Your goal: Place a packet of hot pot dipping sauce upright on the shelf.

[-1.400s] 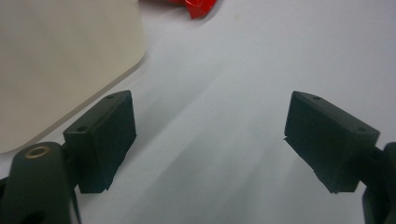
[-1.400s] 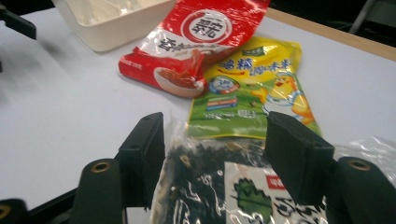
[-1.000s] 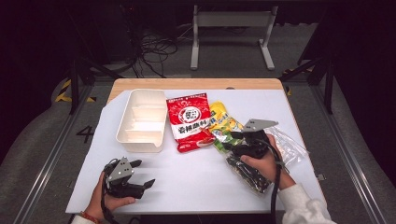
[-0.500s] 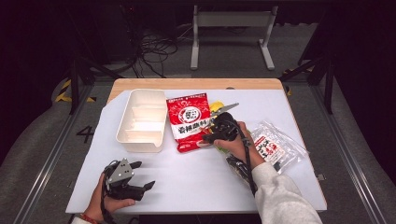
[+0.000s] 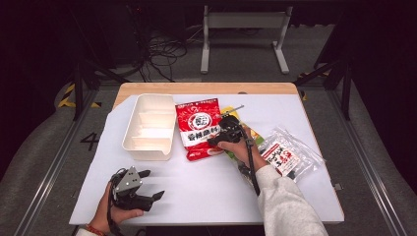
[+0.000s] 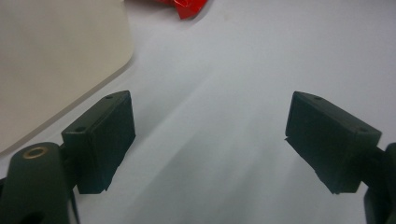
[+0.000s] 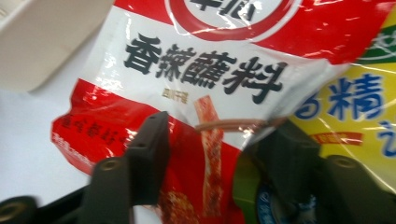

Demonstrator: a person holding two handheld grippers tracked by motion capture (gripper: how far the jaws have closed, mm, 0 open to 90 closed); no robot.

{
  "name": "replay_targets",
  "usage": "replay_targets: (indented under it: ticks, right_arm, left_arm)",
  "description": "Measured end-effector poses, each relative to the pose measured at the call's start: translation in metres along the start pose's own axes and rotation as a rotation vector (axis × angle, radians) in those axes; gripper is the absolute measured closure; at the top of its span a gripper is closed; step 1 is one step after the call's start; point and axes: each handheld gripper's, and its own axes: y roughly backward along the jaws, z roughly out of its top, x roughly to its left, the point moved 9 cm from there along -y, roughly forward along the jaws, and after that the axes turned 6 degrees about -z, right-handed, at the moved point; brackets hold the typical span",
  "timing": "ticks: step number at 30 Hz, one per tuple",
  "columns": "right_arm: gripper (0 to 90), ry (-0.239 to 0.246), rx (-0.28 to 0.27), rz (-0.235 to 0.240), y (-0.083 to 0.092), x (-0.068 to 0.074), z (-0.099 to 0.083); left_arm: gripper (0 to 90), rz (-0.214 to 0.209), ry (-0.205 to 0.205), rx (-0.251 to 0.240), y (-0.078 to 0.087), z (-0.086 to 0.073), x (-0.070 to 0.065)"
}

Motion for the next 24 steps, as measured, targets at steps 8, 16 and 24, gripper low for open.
replay_targets:
  ticks: [8,16,24]
  right_arm:
    - [77.4,-0.047,-0.006,0.102,0.003,0.000,-0.001]
    - [81.7,0.030,-0.105,0.060,0.025,0.011,0.000]
    - [82.3,0.024,-0.243,0.051,0.054,0.014,-0.004]
  left_arm:
    - [16.6,-0.010,0.006,0.000,-0.002,0.001,-0.001]
    - [17.3,0.006,0.009,-0.033,0.004,0.010,-0.001]
    - [17.4,-0.021,0.010,-0.078,0.008,0.028,-0.008]
